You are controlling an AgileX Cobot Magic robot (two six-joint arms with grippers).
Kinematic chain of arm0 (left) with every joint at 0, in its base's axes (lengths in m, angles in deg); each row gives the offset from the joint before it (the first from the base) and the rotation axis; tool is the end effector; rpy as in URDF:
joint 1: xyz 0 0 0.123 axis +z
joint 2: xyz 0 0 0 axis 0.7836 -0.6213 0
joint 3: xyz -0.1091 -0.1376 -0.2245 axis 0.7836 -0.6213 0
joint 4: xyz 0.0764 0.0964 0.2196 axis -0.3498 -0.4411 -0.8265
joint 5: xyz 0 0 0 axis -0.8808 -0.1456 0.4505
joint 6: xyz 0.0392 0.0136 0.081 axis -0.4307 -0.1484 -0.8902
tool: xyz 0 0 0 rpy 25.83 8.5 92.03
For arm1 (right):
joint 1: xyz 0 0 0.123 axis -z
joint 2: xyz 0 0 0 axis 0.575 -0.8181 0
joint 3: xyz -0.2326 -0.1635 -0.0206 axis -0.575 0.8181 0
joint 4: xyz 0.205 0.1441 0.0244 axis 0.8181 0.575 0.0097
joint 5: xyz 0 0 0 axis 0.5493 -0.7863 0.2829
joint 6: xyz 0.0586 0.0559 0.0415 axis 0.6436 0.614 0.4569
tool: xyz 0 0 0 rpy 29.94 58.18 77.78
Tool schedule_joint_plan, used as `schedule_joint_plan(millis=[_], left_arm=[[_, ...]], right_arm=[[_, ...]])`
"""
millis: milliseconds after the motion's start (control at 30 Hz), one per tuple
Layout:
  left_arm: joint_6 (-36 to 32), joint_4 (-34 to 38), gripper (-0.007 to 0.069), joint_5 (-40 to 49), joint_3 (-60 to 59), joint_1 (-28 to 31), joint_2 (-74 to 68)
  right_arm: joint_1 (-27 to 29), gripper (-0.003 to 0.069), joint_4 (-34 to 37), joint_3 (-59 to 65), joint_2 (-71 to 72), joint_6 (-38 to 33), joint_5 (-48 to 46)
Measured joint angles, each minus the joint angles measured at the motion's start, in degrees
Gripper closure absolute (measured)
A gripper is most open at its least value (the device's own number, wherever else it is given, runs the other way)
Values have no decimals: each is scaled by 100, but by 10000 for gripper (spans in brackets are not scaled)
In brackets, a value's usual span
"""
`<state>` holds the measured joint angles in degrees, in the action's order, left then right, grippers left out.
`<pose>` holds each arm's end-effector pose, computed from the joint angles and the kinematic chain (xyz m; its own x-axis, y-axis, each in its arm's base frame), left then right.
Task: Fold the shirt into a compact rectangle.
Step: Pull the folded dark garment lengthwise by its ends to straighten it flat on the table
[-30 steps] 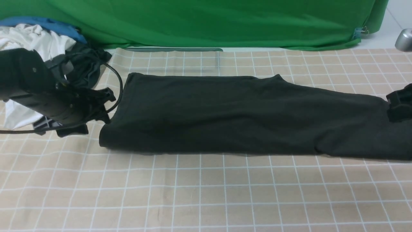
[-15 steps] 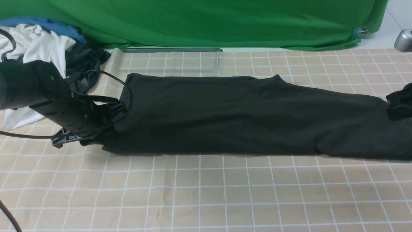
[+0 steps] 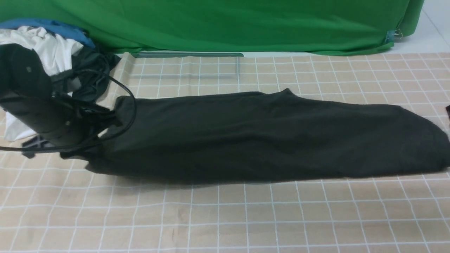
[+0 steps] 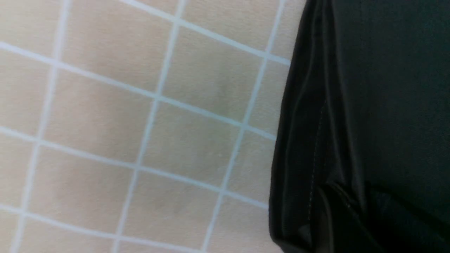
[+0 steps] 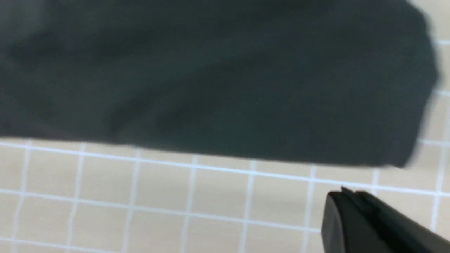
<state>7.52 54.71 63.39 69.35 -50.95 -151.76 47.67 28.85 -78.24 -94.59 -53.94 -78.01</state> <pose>0.3101 0.0017 0.2243 -0.8987 -0.3349 -0.2831 -0.3143 0.9421 -0.1168 0.2834 -0.0478 0.2794 -0.8986 0.0221 -0.4383 -0.0114 0.9972 0.0737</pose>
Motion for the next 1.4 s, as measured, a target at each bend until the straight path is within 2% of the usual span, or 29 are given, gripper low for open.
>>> schedule_joint_plan(millis=[100, 233, 333, 400, 533, 633, 700, 767, 833, 867, 900, 1067, 1267, 1333, 1400], left_arm=[[252, -380, 559, 138, -19, 0, 34], [335, -412, 559, 121, -19, 0, -1], [383, -412, 559, 83, -19, 0, -13], [387, -412, 559, 78, -19, 0, -22], [387, -360, 559, 65, -19, 0, -29], [367, -297, 559, 54, -19, 0, -29], [277, -228, 559, 43, -19, 0, -29], [255, -217, 559, 29, -19, 0, -29], [244, -217, 559, 29, -19, 0, -29], [238, -217, 559, 29, -19, 0, -29], [238, -217, 559, 29, -19, 0, -29], [243, -227, 559, 54, -19, 0, -29], [243, -106, 559, 477, -19, -6, -29], [237, -100, 559, 625, -19, -6, -29], [237, -114, 558, 701, -19, -6, -29]], right_arm=[[336, 531, -13, 0, -57, 160, 155], [668, 343, 43, 0, -477, 269, 247], [708, 200, 97, 0, -1009, 300, 277], [685, 130, 133, 0, -1351, 318, 347], [542, 65, 237, 0, -1935, 340, 642], [443, 71, 337, 0, -2144, 340, 817], [293, 132, 389, 0, -2310, 304, 1033], [218, 264, 402, -6, -2345, 225, 1163], [192, 450, 410, -6, -2359, 135, 1185], [192, 521, 411, -6, -2359, 121, 1180], [206, 557, 397, -6, -2347, 128, 1161], [373, 573, -10, -94, -2192, 475, 630], [643, 564, -521, -150, -2041, 899, -489], [649, 526, -561, -134, -2041, 1002, -565], [649, 449, -646, -123, -2041, 1096, -570]])
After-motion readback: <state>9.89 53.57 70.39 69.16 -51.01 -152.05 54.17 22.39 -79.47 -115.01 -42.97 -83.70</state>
